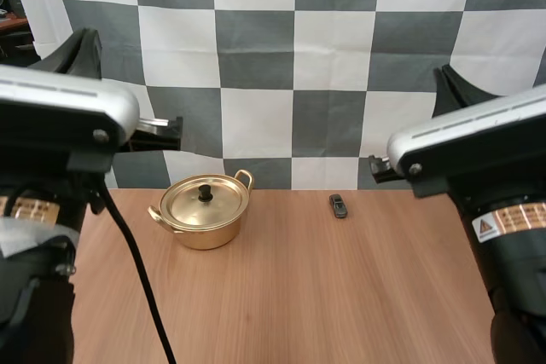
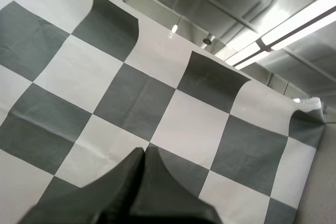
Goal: Open the pot, put the car inside, and close it
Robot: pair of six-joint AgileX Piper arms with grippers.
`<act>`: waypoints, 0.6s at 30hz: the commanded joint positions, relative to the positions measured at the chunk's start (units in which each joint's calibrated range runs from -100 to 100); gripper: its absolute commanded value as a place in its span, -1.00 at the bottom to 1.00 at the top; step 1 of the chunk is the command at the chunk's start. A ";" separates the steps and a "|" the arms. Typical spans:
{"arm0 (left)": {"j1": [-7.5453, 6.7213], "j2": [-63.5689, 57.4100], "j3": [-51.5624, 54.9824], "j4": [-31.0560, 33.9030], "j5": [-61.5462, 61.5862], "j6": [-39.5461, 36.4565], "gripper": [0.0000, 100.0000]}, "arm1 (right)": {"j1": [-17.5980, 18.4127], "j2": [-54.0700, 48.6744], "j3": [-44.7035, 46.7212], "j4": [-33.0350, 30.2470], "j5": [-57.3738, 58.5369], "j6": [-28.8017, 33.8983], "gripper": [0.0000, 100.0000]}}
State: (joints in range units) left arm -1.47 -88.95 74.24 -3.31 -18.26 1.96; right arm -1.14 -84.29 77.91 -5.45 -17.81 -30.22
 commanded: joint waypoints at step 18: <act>0.17 55.16 -66.96 -0.27 110.69 -3.20 -1.00 | 0.04 54.30 -73.63 12.05 117.81 -0.11 -1.00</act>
State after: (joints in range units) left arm -1.29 -54.59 38.05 -3.60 28.93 -1.74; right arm -1.14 -50.08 41.78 6.84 30.19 -30.14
